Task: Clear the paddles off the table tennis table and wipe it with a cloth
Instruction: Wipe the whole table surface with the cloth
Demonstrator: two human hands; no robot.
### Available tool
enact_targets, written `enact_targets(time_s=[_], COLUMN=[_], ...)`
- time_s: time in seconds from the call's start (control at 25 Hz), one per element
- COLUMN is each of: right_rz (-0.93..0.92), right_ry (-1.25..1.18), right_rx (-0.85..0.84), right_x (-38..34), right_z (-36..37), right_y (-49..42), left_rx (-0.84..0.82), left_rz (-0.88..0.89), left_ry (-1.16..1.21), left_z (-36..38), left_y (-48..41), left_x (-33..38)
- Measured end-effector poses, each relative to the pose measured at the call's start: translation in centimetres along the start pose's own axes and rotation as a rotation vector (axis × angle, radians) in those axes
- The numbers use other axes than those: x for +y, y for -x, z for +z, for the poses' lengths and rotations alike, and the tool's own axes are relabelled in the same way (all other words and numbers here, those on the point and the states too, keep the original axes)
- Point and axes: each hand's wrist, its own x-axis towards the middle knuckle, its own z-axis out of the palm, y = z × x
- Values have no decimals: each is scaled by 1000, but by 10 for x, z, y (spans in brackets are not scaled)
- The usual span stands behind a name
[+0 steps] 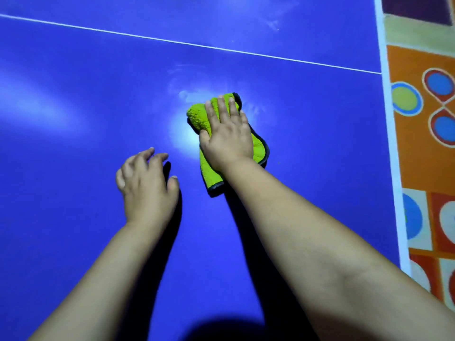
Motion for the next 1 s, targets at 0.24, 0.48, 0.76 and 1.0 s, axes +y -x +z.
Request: enact_targets(time_s=[0.24, 0.48, 0.76, 1.0], right_rz=[276, 580, 822, 583], right_ry=[-11, -16, -28, 12], right_rx=[106, 137, 158, 145], right_x=[159, 275, 235, 107], right_z=[-28, -55, -50, -27], right_y=[16, 36, 8, -43], left_rx=[-15, -46, -15, 42], left_rz=[139, 247, 251, 113], left_ry=[75, 124, 123, 93], left_z=[34, 60, 52, 25], left_y=[-8, -13, -41, -69], left_x=[109, 164, 115, 27])
